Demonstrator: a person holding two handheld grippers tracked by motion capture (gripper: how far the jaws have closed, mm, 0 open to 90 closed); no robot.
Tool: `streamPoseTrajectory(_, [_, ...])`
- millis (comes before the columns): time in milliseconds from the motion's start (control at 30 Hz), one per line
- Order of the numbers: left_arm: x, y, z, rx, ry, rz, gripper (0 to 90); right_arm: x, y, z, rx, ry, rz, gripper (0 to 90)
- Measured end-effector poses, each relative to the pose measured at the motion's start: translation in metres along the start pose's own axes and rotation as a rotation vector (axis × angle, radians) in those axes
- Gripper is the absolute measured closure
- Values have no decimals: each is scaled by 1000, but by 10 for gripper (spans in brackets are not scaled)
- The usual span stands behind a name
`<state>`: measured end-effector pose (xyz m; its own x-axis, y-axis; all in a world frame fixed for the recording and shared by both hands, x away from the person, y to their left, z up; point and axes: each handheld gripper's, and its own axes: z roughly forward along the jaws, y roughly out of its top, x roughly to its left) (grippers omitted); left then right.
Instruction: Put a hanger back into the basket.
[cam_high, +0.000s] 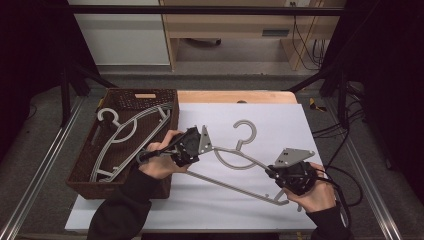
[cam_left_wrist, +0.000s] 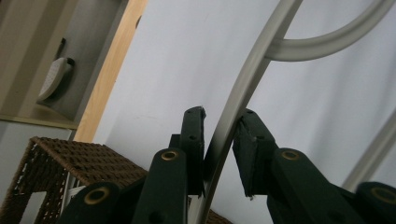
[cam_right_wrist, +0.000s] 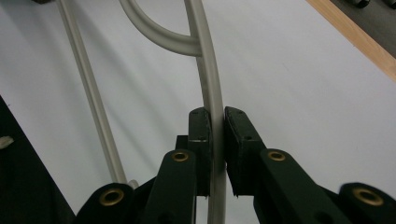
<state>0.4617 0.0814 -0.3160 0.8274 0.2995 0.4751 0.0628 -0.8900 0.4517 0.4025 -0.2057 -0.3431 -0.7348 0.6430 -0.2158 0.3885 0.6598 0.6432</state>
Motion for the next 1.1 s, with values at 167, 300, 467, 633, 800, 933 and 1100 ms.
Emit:
streamPoseTrajectory(167, [-3, 0, -2, 8, -40, 17, 768, -2, 0, -2, 1, -21, -2, 799])
streamPoseTrajectory(300, [-8, 1, -4, 18, -71, 46, 795, -5, -2, -3, -9, -44, 13, 773])
streamPoseTrajectory(467, [-16, 3, -6, -13, -112, 45, 821, -12, -6, -5, -32, -72, 50, 727])
streamPoseTrajectory(633, [-16, 3, -7, -43, -114, 10, 824, -19, -11, -7, -89, -84, 96, 640])
streamPoseTrajectory(800, [-11, 1, -8, -44, -86, -43, 825, -23, -14, -12, -178, -134, 124, 468])
streamPoseTrajectory(933, [-4, -4, -11, -55, -41, -113, 825, -27, -17, -22, -284, -174, 165, 302])
streamPoseTrajectory(1100, [10, -12, -19, -90, 5, -223, 825, -30, -20, -30, -335, -200, 214, 182])
